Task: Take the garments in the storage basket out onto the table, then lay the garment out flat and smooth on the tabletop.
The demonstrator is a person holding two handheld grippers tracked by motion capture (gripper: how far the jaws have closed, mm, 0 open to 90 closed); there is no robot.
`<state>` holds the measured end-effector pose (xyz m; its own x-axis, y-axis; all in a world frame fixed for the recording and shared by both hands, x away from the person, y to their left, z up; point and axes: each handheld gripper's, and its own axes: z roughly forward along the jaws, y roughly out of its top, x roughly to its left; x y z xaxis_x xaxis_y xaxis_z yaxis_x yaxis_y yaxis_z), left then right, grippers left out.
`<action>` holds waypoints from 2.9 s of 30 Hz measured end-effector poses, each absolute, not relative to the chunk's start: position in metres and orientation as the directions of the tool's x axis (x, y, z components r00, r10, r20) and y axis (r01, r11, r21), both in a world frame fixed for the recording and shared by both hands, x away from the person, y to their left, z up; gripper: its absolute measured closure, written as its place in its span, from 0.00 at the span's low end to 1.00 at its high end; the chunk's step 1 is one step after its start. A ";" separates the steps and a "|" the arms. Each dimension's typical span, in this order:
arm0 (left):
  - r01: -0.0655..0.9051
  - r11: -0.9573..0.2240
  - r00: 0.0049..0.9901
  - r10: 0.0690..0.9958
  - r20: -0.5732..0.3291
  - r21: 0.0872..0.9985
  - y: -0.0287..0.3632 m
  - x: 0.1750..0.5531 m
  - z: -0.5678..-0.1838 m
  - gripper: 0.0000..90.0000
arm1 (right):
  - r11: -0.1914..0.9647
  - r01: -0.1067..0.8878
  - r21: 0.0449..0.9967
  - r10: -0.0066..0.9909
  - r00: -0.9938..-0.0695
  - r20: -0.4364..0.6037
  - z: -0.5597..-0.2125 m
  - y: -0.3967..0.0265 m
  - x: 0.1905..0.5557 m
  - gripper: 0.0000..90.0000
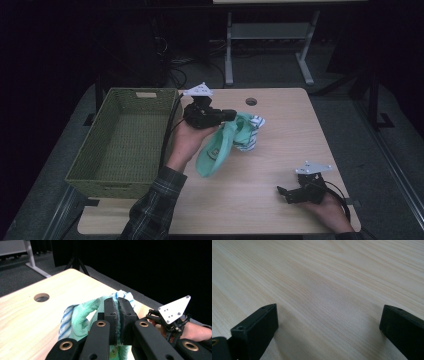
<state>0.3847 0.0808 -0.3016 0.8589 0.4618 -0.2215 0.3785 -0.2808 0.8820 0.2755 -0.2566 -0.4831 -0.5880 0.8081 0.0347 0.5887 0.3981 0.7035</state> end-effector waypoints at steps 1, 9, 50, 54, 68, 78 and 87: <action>0.380 -0.281 0.859 0.460 -0.223 0.881 0.079 0.385 -0.304 0.96 | 0.398 0.589 0.704 0.808 -0.588 0.035 -0.483 -0.257 0.275 0.02; 0.411 -0.313 0.858 0.450 -0.247 0.856 0.057 0.385 -0.333 0.96 | 0.400 0.588 0.703 0.808 -0.589 0.034 -0.483 -0.257 0.276 0.02; 0.450 -0.469 0.841 0.508 -0.185 0.760 0.070 0.363 -0.400 0.56 | 0.400 0.589 0.702 0.808 -0.589 0.034 -0.483 -0.257 0.275 0.02; 0.449 -0.479 0.844 0.504 -0.182 0.754 0.080 0.355 -0.403 0.76 | 0.400 0.589 0.702 0.807 -0.589 0.034 -0.483 -0.257 0.275 0.02; 0.446 -0.581 0.851 0.511 -0.122 0.680 0.089 0.323 -0.428 1.00 | 0.401 0.590 0.701 0.808 -0.588 0.034 -0.483 -0.257 0.275 0.02; 0.464 -0.651 0.843 0.533 -0.074 0.600 0.090 0.310 -0.457 1.00 | 0.395 0.597 0.699 0.814 -0.579 0.035 -0.483 -0.255 0.276 0.02; 0.466 -0.647 0.843 0.532 -0.080 0.604 0.091 0.310 -0.458 1.00 | 0.433 0.617 0.657 0.798 -0.602 0.039 -0.476 -0.254 0.280 0.10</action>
<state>0.3102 0.0914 -0.4579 0.8429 0.5320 -0.0801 0.4658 -0.6471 0.6036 0.2802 -0.2540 -0.4756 -0.6020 0.7976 0.0389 0.6166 0.4333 0.6573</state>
